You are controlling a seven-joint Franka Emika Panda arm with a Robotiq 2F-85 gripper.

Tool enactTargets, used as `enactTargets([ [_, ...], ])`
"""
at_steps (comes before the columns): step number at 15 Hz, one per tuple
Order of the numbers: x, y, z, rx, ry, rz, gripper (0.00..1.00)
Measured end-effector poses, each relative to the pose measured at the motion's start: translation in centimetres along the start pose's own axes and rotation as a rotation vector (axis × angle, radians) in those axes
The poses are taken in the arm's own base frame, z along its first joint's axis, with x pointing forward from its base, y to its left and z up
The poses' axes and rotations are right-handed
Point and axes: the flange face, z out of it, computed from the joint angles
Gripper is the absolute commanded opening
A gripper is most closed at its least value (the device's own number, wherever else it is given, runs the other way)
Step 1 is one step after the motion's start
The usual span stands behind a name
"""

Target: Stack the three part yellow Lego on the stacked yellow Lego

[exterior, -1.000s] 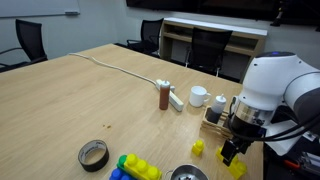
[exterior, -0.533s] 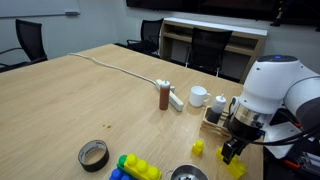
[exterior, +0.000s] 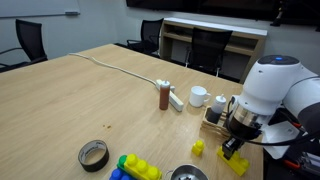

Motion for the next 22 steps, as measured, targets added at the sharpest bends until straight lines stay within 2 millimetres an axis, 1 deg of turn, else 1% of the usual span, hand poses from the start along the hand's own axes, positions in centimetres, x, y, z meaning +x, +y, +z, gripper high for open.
enactTargets([
  [3, 0.3, -0.1, -0.2, -0.002, 0.011, 0.003, 0.1],
  [5, 0.9, -0.3, -1.1, 0.009, 0.032, 0.01, 0.1],
  [7, 1.9, -0.7, -2.6, 0.029, 0.067, 0.007, 0.1],
  [10, 3.3, -2.1, -5.8, 0.058, 0.122, -0.019, 0.1],
  [13, 4.4, -4.6, -9.1, 0.06, 0.152, -0.074, 0.1],
  [17, 6.2, -9.0, -13.0, 0.01, 0.162, -0.165, 0.1],
  [19, 7.1, -11.0, -14.7, -0.012, 0.158, -0.219, 0.1],
  [22, 8.6, -13.7, -16.4, -0.027, 0.143, -0.291, 0.1],
])
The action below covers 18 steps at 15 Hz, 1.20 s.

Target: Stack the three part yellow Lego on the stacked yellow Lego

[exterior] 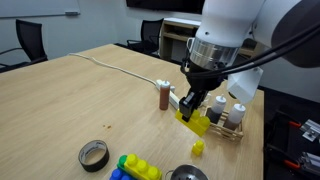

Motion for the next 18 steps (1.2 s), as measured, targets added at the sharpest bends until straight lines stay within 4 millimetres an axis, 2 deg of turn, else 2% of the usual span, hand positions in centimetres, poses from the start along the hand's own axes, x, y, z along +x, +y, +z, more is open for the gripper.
enactTargets([
  [5, 4.2, -2.6, -1.7, 0.002, -0.02, -0.044, 0.1],
  [8, 5.8, -3.9, -2.3, 0.008, -0.049, -0.044, 0.1],
  [11, 6.7, -5.5, -2.3, 0.048, -0.087, -0.053, 0.1],
  [18, 7.4, -8.4, -1.5, 0.159, -0.139, -0.117, 0.1],
])
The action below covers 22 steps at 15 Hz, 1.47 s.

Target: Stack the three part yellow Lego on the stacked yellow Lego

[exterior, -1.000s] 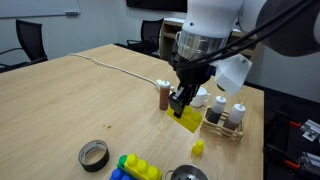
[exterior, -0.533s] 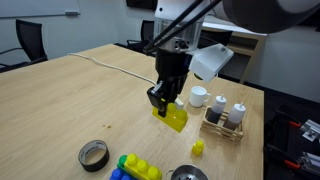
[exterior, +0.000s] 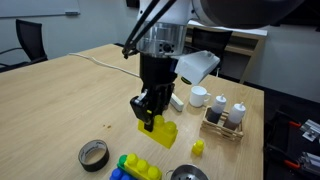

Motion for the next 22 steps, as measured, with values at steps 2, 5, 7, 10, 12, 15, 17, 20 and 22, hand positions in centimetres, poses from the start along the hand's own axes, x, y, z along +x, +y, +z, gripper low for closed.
enactTargets([
  [2, -0.1, -0.5, 0.0, 0.019, -0.008, -0.026, 0.1],
  [5, -0.7, -1.5, 0.6, 0.041, -0.029, -0.072, 0.1],
  [7, -1.0, -2.0, 1.3, 0.052, -0.045, -0.097, 0.1],
  [10, -1.0, -2.2, 1.8, 0.08, -0.054, -0.112, 0.1],
  [12, -0.8, -2.3, 1.9, 0.1, -0.043, -0.104, 0.1],
  [15, -0.4, -2.1, 2.0, 0.111, -0.025, -0.067, 0.1],
  [17, -0.3, -2.1, 2.2, 0.114, -0.006, -0.036, 0.1],
  [20, -0.4, -2.5, 2.9, 0.113, 0.013, -0.003, 0.1],
  [22, -0.8, -2.8, 3.5, 0.095, 0.022, 0.003, 0.1],
])
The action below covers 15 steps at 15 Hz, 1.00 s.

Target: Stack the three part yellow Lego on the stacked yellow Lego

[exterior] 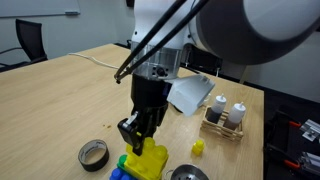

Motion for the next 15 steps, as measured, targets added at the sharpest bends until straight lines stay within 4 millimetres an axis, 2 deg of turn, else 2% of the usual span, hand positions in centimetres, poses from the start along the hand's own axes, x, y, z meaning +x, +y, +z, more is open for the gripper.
enactTargets([
  [5, -1.0, -0.7, 1.4, -0.035, -0.007, -0.012, 0.1],
  [9, -1.5, -1.5, 1.7, -0.04, -0.007, -0.025, 0.1],
  [15, -1.1, -1.2, 1.9, -0.098, 0.033, 0.006, 0.1],
])
